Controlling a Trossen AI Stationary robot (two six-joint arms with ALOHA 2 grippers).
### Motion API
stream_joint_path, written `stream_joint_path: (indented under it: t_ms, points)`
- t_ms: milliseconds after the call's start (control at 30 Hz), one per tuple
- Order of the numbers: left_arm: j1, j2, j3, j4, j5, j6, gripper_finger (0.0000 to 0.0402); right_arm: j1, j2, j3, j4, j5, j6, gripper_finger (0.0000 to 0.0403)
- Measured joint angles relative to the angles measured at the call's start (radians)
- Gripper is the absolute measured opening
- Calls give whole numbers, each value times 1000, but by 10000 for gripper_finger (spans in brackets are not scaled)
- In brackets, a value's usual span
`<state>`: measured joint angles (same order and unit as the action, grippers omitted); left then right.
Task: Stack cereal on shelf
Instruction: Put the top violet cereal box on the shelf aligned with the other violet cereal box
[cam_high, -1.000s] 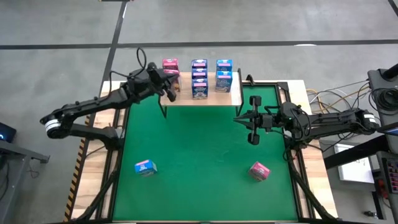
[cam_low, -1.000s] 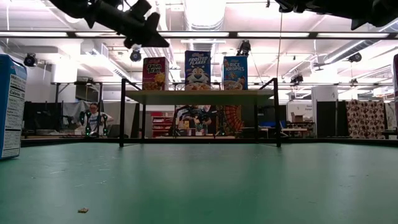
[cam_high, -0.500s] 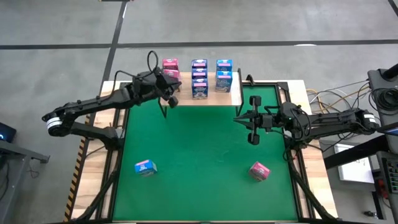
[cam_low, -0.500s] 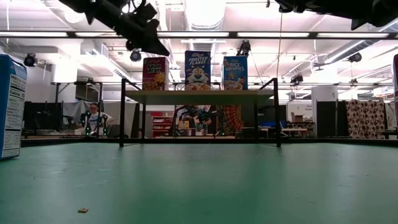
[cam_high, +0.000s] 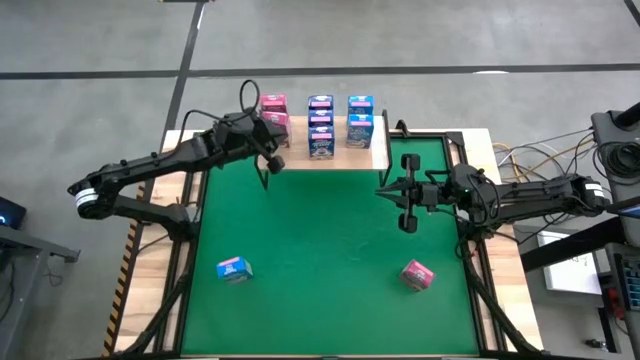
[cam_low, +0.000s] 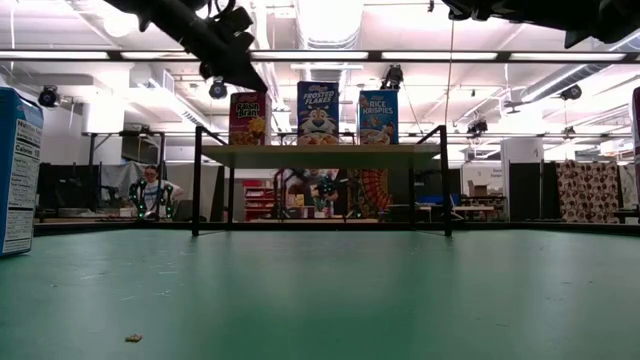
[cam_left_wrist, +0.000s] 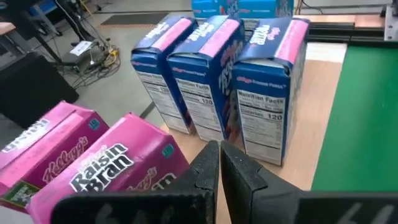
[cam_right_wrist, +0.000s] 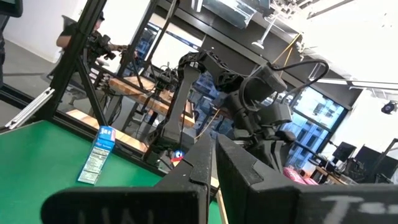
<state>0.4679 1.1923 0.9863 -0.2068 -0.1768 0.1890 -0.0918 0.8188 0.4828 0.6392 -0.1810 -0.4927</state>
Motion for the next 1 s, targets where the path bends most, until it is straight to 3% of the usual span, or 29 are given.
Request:
stream_joint_path:
  t_ms: [200, 667, 1000]
  points:
    - [1, 0, 0, 15, -98, -15, 0, 0, 0, 0, 0, 0, 2, 12]
    - [0, 0, 0, 77, -106, -26, 0, 0, 0, 0, 0, 0, 2, 12]
    - [1, 0, 0, 81, -208, -26, 0, 0, 0, 0, 0, 0, 2, 12]
